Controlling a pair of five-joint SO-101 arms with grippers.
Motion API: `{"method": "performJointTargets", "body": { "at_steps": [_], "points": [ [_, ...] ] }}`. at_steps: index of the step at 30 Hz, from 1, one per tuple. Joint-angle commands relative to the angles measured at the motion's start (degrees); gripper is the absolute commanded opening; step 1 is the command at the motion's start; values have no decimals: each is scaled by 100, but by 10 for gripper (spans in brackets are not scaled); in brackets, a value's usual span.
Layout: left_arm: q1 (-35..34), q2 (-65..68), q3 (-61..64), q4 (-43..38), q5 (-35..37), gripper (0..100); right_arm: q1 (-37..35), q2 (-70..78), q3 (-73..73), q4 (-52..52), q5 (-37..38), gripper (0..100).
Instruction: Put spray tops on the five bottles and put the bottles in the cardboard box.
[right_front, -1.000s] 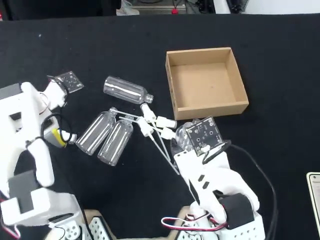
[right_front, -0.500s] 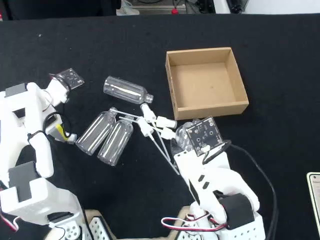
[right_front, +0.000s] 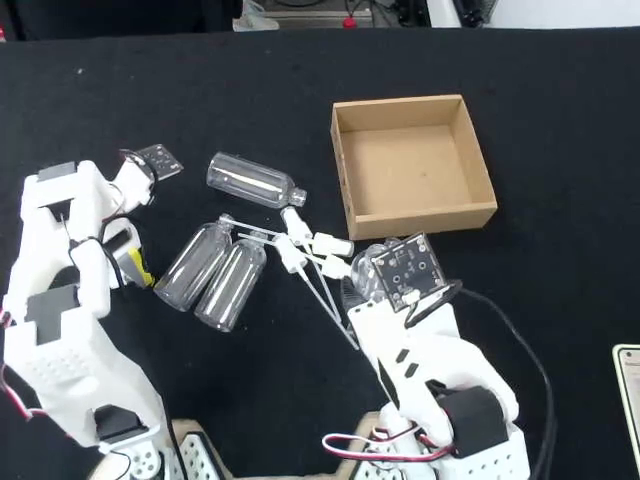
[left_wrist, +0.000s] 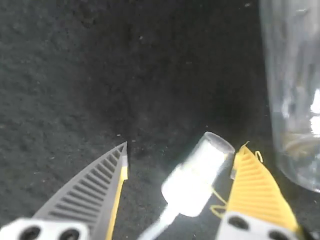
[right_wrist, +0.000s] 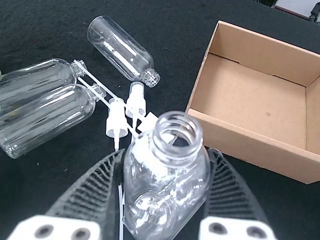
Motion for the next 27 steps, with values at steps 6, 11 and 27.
{"method": "performJointTargets", "body": {
  "at_steps": [6,11,27],
  "points": [
    [-558,624,-1156,9,97,320,-53,-31,-48,-211,18,134],
    [-769,624,-1218,290,185,227,-53,-31,-48,-211,18,134],
    [-2818,695,-2264,791,3112,91,-53,-31,-40,-211,18,134]
  ]
}}
